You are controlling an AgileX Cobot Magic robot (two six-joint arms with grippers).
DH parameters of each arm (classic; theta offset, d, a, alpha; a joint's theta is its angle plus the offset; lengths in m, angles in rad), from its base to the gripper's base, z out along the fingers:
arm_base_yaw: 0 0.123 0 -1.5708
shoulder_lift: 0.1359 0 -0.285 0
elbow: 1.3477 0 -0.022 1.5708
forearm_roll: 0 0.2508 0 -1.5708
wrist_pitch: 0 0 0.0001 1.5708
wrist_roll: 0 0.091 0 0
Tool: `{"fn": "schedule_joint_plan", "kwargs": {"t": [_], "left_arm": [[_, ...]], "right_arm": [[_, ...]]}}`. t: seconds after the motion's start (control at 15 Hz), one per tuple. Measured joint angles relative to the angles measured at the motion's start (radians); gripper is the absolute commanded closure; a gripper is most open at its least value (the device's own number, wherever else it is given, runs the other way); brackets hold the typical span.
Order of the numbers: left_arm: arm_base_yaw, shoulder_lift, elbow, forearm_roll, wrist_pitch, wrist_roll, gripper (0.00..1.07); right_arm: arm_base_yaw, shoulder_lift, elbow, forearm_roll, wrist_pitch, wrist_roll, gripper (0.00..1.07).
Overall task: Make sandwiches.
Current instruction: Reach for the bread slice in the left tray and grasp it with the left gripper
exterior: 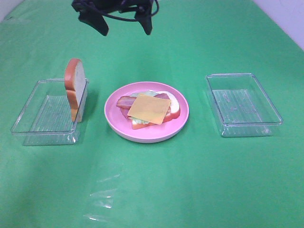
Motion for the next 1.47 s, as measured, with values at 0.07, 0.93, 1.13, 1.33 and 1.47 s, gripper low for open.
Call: {"fn": "schedule_joint_plan", "kwargs": {"t": [0.07,0.93,1.13,1.33,1.47], "left_arm": [[0.029,-0.025,0.000,0.008,0.001,-0.006,0.06],[0.139,-0.106,0.350,0.155,0.010,-0.221,0.06],[0.139,-0.060,0.350,0.150,0.010,-0.303,0.06],[0.139,-0.034,0.354,0.146,0.009,-0.348,0.06],[0.139,-0.026,0.354,0.155,0.009,-0.351,0.06]], "right_arm": [[0.000,0.000,0.000,0.000,0.000,0.000,0.10],[0.000,0.000,0.000,0.000,0.000,0.000,0.10],[0.000,0.000,0.000,0.000,0.000,0.000,0.10],[0.000,0.000,0.000,0.000,0.000,0.000,0.10],[0.000,0.000,0.000,0.000,0.000,0.000,0.10]]}}
